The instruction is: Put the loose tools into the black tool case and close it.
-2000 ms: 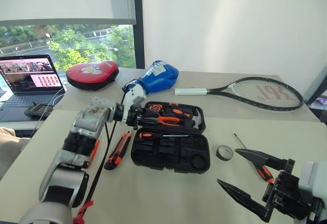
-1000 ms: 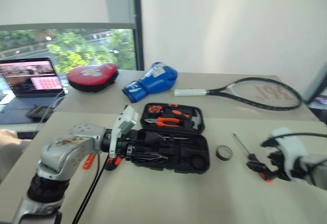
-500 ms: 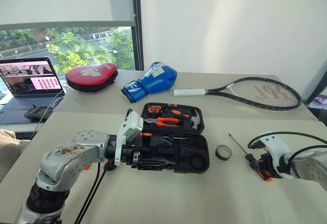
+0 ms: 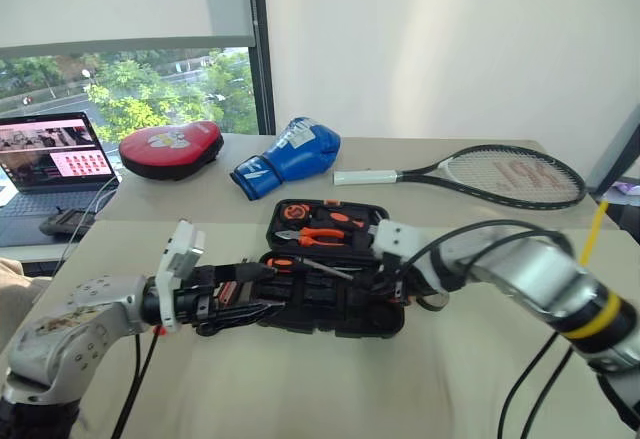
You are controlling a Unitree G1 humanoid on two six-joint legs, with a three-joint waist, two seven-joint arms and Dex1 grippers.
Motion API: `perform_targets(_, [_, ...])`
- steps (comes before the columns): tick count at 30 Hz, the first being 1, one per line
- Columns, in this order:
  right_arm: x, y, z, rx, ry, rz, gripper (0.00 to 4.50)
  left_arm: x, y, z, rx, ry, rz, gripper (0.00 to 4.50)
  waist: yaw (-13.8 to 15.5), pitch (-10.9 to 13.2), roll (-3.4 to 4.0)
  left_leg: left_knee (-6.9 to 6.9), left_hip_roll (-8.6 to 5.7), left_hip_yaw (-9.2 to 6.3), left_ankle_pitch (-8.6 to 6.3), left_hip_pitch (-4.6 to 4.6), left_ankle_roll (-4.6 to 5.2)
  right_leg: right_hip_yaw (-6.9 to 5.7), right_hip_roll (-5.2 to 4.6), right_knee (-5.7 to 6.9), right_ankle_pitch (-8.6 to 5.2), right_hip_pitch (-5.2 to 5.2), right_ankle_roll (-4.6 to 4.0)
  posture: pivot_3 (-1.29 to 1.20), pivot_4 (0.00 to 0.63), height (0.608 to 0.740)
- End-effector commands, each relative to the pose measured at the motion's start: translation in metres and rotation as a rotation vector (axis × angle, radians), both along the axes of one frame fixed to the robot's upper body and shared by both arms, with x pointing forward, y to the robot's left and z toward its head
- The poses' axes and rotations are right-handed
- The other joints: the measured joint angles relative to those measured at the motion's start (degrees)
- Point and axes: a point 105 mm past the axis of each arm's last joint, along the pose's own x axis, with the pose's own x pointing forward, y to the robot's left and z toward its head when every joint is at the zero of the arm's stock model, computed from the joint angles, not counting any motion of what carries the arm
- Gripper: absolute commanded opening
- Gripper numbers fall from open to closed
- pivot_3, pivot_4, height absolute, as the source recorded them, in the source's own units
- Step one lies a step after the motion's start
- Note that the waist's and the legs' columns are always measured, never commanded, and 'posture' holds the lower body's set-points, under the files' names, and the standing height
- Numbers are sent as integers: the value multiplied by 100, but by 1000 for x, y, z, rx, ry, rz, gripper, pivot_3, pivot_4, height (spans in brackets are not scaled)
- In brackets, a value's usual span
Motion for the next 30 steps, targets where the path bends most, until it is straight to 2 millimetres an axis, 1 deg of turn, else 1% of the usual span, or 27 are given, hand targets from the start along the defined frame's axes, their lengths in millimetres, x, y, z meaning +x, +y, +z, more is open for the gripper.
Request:
perform_targets(1, [25, 1, 2, -82, -61, 43, 853, -5, 8, 15, -4, -47, 0, 3669, 4, 1, -1, 1, -1, 1, 0, -5, 1, -1, 0, -6, 4, 1, 4, 0, 150, 740])
perform_targets(4, [28, 5, -3, -111, -48, 96, 848, -6, 14, 16, 1, -52, 42, 3669, 14, 1, -1, -5, -1, 0, -3, -9, 5, -5, -4, -10, 5, 2, 6, 0, 150, 740])
perform_targets(8, [28, 5, -12, -156, -1, 139, 843, -7, 17, 15, 10, -57, 56, 3669, -20, 0, -2, -14, 2, -5, -5, -17, 3, -12, 1, -10, 5, -2, 7, 0, 150, 740])
perform_targets(10, [24, 8, -16, -151, 43, 168, 843, -7, 18, 15, 15, -62, 65, 3669, -44, 0, -2, -15, 2, -4, -4, -12, 2, -11, 1, -10, 5, 1, 6, 0, 150, 740])
perform_targets(14, [20, 12, -12, -144, 57, 202, 843, -6, 19, 14, 24, -70, 78, 3669, -45, 1, -1, -14, 2, -5, -2, 2, -2, -9, -2, -7, 4, 4, 5, 0, 150, 740])
perform_targets(17, [22, 10, -11, -145, 51, 201, 843, -5, 18, 13, 27, -72, 79, 3669, -37, 1, 0, -15, 3, -8, -1, 3, -6, -10, -3, 2, 5, 1, 4, 0, 150, 740])
perform_targets(19, [27, 11, -12, -142, 26, 191, 1839, -5, 17, 13, 27, -73, 79, 3669, -45, 1, 0, -16, 3, -8, 0, 3, -7, -9, -3, 2, 5, 0, 4, 0, 150, 740])
perform_targets(22, [33, 19, 2, -63, -26, 165, 2759, -5, 18, 13, 27, -72, 81, 3669, -64, 1, -1, -18, 3, -7, 0, 3, -9, -8, -3, 1, 5, 0, 4, 0, 150, 740])
perform_targets(24, [34, 23, 21, 8, -62, 168, 2759, -5, 18, 13, 28, -71, 81, 3669, -117, 1, 0, -18, 4, -7, 3, 4, -13, -8, -2, 2, 7, -1, 1, 0, 150, 740])
perform_targets(26, [29, 27, 45, 131, -79, 175, 2759, -4, 17, 12, 28, -69, 80, 3669, -147, 4, 2, -21, 6, -3, 8, 5, -22, -2, -2, 4, 15, -7, -10, 0, 150, 740])
perform_targets(27, [27, 27, 53, 174, -90, 173, 2759, -3, 17, 11, 28, -69, 81, 3669, -136, 6, 3, -24, 7, -4, 9, 6, -25, -3, -1, 7, 15, -9, -11, 0, 150, 740])
perform_targets(28, [26, 29, 64, 276, -90, 136, 2513, -3, 17, 11, 26, -68, 79, 3669, -125, 7, 4, -26, 9, -7, 12, 6, -29, -6, 1, 10, 15, -10, -11, 0, 150, 740])
perform_targets(29, [26, 28, 69, 337, -100, 103, 2208, -3, 16, 10, 24, -68, 77, 3669, -114, 7, 4, -28, 12, -9, 12, 6, -30, -7, 2, 12, 14, -10, -12, 0, 150, 740])
perform_targets(30, [26, 26, 71, 380, -113, 69, 2027, -3, 16, 10, 23, -68, 77, 3669, -104, 6, 4, -29, 14, -11, 13, 6, -31, -7, 3, 13, 14, -10, -12, 0, 150, 740])
